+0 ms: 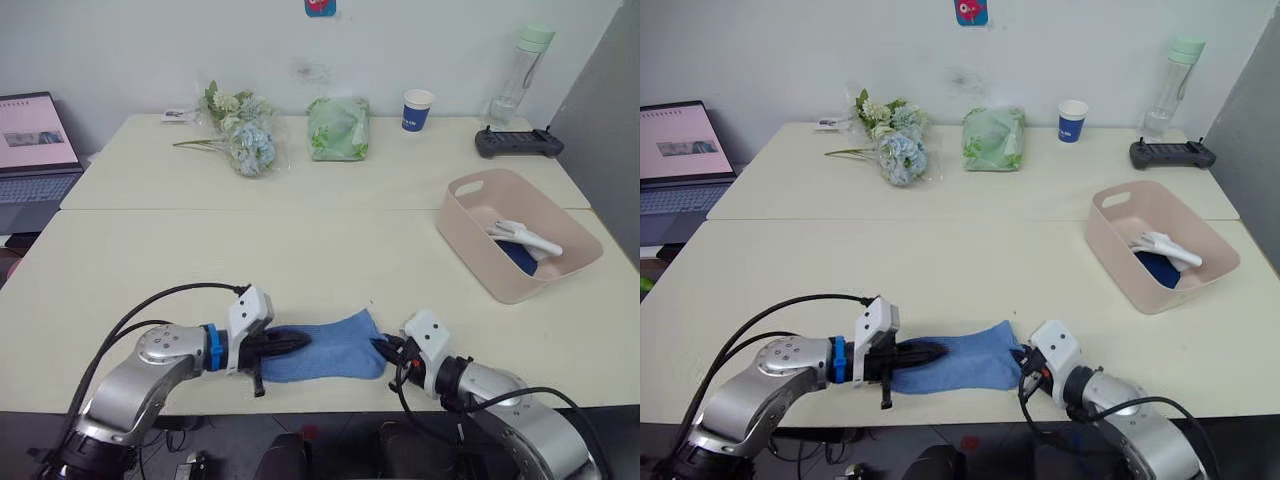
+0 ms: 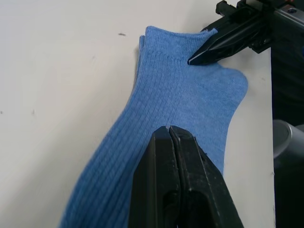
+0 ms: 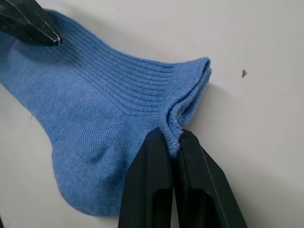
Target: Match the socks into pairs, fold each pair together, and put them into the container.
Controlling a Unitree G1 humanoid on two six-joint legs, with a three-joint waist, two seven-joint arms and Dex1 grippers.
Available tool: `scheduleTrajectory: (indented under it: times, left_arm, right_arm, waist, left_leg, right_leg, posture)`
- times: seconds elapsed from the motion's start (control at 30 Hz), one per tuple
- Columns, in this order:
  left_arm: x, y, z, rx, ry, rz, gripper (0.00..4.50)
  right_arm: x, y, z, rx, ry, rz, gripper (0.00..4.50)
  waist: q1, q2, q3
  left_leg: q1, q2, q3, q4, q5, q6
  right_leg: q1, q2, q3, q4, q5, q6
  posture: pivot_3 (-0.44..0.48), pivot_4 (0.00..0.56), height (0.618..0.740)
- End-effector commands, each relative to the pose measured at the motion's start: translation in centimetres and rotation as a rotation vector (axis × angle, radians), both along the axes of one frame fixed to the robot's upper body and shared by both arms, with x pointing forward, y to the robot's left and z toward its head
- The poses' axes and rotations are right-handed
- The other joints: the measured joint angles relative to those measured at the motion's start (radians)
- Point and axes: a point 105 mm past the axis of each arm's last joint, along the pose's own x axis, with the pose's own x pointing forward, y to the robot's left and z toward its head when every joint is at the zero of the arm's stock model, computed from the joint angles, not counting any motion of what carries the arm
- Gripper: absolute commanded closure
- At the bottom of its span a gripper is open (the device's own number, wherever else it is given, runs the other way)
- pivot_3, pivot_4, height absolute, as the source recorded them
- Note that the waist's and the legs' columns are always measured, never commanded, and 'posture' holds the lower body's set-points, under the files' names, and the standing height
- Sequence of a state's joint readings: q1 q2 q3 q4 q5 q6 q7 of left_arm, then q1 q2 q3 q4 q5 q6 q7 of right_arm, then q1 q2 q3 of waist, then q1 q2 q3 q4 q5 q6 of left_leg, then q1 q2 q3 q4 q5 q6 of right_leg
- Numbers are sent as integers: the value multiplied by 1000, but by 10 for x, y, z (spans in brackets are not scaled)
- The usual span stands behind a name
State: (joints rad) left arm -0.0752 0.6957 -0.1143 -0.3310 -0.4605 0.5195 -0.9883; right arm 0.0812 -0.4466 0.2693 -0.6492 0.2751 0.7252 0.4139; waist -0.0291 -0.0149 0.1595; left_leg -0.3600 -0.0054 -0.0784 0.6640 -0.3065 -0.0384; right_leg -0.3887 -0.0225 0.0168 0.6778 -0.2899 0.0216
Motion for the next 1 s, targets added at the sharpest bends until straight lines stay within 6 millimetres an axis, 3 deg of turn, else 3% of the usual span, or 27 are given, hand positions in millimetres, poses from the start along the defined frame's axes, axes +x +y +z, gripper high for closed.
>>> scheduleTrajectory:
  times: [0.03, 0.23, 0.4, 0.53, 0.67, 0.83, 1.0]
  left_arm:
    - [1, -16, 4, -20, -12, -35, 4500]
    - [8, -33, -14, 29, -10, -64, 4500]
    - [15, -38, -39, 107, -21, -94, 4500]
    - [17, -43, -13, -6, -57, -82, 4500]
    - [15, -33, -3, -48, -22, -56, 4500]
    - [16, -7, -25, 101, -23, -20, 4500]
    - [15, -8, -42, 160, -45, -37, 4500]
  right_arm:
    - [0, -3, 28, 26, -71, 18, 4491]
    - [-5, -9, 54, 27, -89, 75, 4491]
    - [-7, -11, 61, 28, -55, 109, 4491]
    - [-5, -13, 60, 12, -31, 118, 4491]
    - [-4, -13, 57, 17, 4, 120, 4491]
    - [-9, -6, 54, 25, 74, 182, 4491]
    - [-8, 17, 51, 54, 158, 255, 4491]
  waist:
    - [0, 0, 0]
    - [-2, 0, 0]
    - [0, -1, 0]
    - [1, -1, 0]
    - [0, -1, 0]
    - [-2, -1, 1]
    - [0, -1, 1]
  left_leg:
    - [0, 0, 0, 0, 0, 0]
    - [0, 0, 0, 0, 0, 0]
    - [-1, -1, -1, 0, 0, 0]
    - [-1, -1, -1, 0, 0, 0]
    - [-1, 0, -2, 0, 0, 0]
    - [-1, 0, -1, 0, 0, 0]
    - [0, -1, -1, 0, 0, 0]
  right_leg:
    - [0, 0, 0, 0, 0, 0]
    - [0, 0, 0, 0, 0, 1]
    - [0, 2, -1, 0, 0, 1]
    - [0, 0, 0, 0, 0, 1]
    - [0, 0, -1, 0, 0, 1]
    - [0, 0, -1, 0, 0, 1]
    - [0, 0, -1, 0, 0, 1]
  posture:
    - [0, 150, 740]
    - [0, 150, 740]
    - [0, 150, 740]
    - [0, 150, 740]
    - [0, 150, 740]
    - [0, 150, 740]
    - [0, 150, 740]
